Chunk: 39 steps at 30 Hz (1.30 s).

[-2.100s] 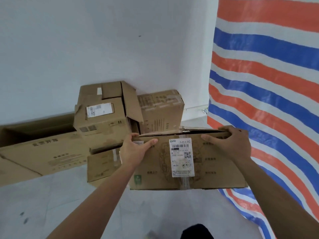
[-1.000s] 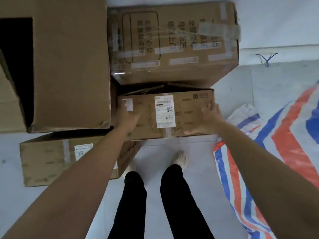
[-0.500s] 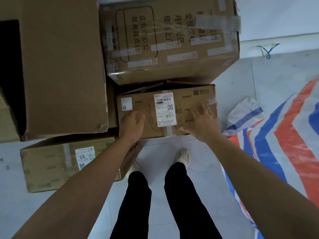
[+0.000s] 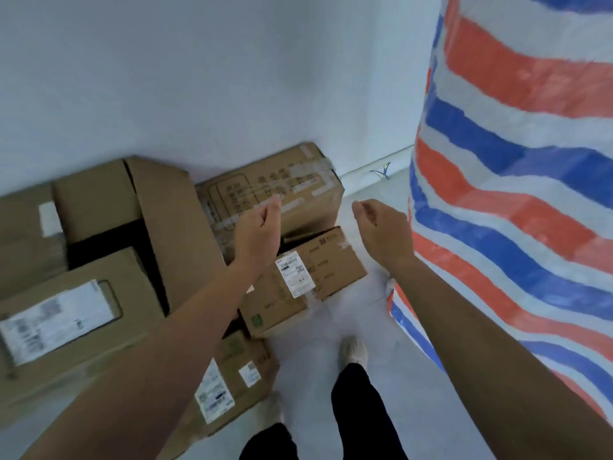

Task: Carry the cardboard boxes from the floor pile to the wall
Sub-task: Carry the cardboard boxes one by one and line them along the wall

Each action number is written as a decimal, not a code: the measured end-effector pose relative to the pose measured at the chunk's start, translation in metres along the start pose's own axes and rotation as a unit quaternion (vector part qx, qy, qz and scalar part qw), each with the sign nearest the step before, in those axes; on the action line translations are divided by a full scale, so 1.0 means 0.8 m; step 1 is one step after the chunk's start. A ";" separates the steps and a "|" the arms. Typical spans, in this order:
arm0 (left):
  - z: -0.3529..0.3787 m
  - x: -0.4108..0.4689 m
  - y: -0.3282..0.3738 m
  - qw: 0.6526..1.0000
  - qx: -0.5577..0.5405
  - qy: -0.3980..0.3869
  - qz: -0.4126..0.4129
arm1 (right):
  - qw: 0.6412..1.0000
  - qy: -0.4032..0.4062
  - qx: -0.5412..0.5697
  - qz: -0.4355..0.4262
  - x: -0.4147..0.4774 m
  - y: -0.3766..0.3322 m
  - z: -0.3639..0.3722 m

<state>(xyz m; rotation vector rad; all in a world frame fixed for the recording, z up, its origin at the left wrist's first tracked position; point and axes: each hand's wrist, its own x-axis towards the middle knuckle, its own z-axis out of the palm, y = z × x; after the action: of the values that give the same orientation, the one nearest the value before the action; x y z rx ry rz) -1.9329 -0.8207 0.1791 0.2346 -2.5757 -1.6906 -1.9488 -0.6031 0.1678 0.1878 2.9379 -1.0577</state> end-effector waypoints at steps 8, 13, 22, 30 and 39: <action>0.009 -0.109 0.168 0.976 0.078 -0.114 0.168 | 0.984 0.116 -0.061 0.117 -0.223 -0.034 -0.157; 0.053 -0.221 0.332 0.931 0.044 -0.154 0.327 | 0.951 0.249 -0.091 0.161 -0.369 -0.040 -0.317; 0.145 -0.658 0.477 0.814 -0.082 -0.317 0.480 | 0.850 0.435 -0.091 0.284 -0.834 0.034 -0.479; 0.211 -1.078 0.467 0.688 -0.129 -0.503 0.506 | 0.700 0.551 -0.098 0.444 -1.255 0.115 -0.495; 0.283 -1.417 0.456 0.571 -0.139 -0.619 0.521 | 0.587 0.619 -0.076 0.515 -1.575 0.199 -0.505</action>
<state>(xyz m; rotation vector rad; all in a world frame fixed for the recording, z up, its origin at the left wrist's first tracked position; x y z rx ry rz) -0.8780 -0.2976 0.4682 -2.6618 -1.6566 -1.6764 -0.6684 -0.3609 0.4456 3.1460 2.3794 -0.3729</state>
